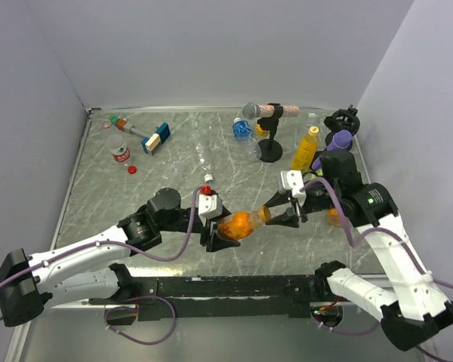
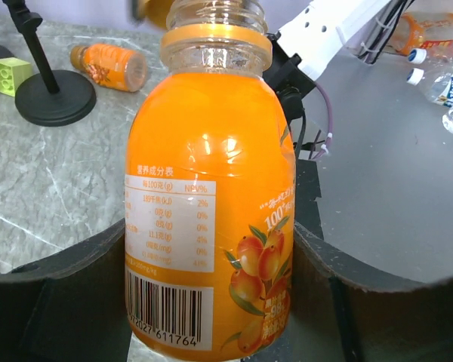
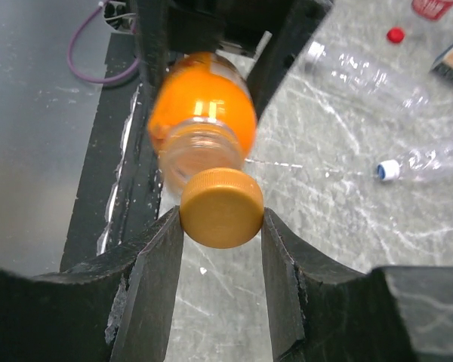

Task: Unscrew the bottle caps
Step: Unscrew the bottle cap from the plastic bottle, then place the bottle cap at the corner of the board, then pass from the left arm to the right, then pass from the right arm to the left

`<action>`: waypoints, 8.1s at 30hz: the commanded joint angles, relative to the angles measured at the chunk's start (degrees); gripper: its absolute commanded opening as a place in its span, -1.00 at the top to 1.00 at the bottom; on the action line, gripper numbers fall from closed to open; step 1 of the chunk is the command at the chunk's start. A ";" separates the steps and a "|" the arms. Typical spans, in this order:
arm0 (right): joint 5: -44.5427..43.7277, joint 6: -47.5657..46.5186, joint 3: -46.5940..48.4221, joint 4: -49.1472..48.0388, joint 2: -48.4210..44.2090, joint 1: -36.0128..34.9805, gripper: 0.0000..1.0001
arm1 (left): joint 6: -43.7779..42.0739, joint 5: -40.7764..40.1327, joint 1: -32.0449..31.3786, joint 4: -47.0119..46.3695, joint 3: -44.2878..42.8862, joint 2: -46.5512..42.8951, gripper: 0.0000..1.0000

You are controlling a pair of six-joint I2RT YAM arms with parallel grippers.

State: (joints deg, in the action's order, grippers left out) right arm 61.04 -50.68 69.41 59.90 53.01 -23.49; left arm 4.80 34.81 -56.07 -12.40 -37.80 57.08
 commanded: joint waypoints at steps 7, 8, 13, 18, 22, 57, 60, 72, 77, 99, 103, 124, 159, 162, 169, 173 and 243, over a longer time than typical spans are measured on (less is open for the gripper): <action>-1.08 9.17 0.38 -4.61 1.21 4.14 0.82 | -0.75 -5.27 0.26 0.27 2.20 -4.60 0.77; -2.49 11.02 -0.23 -4.96 1.21 4.76 0.81 | -0.84 -6.93 0.26 0.80 2.64 -5.48 0.77; -11.71 16.57 -5.58 -7.77 2.53 5.20 0.78 | -0.23 -13.79 0.26 0.72 6.15 -12.06 0.77; -17.61 21.49 -9.99 -12.08 5.34 4.94 0.74 | 0.56 -21.09 0.26 -0.08 9.23 -20.23 0.77; -23.23 22.81 -10.35 -13.75 11.22 1.18 0.73 | -0.40 -26.53 0.26 2.73 8.72 -25.34 0.76; -47.30 83.72 64.88 -40.73 87.16 -31.71 0.70 | 2.58 -40.52 0.26 27.61 -18.80 -31.24 0.76; -53.81 82.58 67.26 -41.79 89.89 -32.06 0.69 | 3.02 -40.96 0.26 27.78 -18.54 -31.06 0.76; -64.37 78.36 71.13 -46.45 94.81 -33.38 0.48 | 3.90 -40.61 0.26 26.55 -17.39 -30.36 0.75; -65.43 77.83 70.43 -47.59 96.13 -33.64 0.38 | 3.90 -40.43 0.26 26.73 -17.48 -30.01 0.75; -62.18 74.23 68.23 -48.82 95.70 -33.64 -0.09 | 4.78 -40.35 0.26 26.29 -15.64 -31.94 0.75; -61.30 73.53 67.70 -49.26 94.56 -33.91 -0.21 | 5.22 -40.26 0.26 26.29 -15.37 -32.56 0.75; -14.13 58.95 47.08 -48.03 69.36 -23.29 -0.33 | 7.86 -38.41 0.26 24.54 -12.30 -35.72 0.75; 15.79 90.21 -16.76 -98.39 15.89 -1.30 -0.78 | 15.33 -32.87 -1.93 -27.05 10.90 -13.75 0.74; 14.99 93.91 -16.59 -102.17 18.43 -1.30 -0.78 | 15.59 -33.92 -2.55 -28.90 11.08 -11.47 0.74; 14.64 94.37 -15.62 -102.55 20.02 -3.41 -0.76 | 16.03 -36.28 -3.43 -33.12 10.91 -6.20 0.74; 13.67 90.23 -15.09 -96.56 19.85 -4.99 -0.72 | 16.03 -37.17 -3.95 -34.09 9.94 -3.38 0.72; 8.13 14.38 -11.05 -28.43 15.28 -5.25 0.67 | 14.01 -24.97 -1.93 12.32 -16.78 1.36 -0.69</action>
State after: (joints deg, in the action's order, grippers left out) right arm 66.00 -33.65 57.41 30.68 67.66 -28.88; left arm 20.62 7.16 -58.30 0.64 -50.39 56.77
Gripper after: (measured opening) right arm 0.695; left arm 0.877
